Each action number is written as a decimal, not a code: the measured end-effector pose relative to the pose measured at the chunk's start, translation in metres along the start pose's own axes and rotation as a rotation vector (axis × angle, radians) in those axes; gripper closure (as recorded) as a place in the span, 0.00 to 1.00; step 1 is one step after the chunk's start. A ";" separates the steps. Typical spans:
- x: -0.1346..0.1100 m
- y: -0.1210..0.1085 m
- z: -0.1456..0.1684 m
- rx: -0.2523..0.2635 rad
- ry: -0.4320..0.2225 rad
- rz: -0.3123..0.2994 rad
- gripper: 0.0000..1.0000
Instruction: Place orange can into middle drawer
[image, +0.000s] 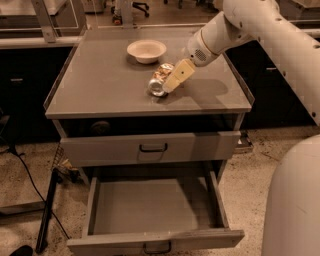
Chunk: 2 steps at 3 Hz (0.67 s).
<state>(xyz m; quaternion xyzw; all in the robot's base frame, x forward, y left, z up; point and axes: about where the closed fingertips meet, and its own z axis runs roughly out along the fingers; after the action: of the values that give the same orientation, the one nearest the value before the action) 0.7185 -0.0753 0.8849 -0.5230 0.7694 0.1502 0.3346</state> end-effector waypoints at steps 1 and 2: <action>-0.001 0.000 0.007 -0.006 -0.007 0.004 0.00; -0.006 0.000 0.027 -0.023 -0.024 0.012 0.00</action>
Offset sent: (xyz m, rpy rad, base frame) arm 0.0116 0.0154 -0.0093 0.0404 -0.0016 -0.0025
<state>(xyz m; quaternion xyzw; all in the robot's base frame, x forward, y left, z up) 0.7293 -0.0550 0.8688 -0.5205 0.7666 0.1671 0.3369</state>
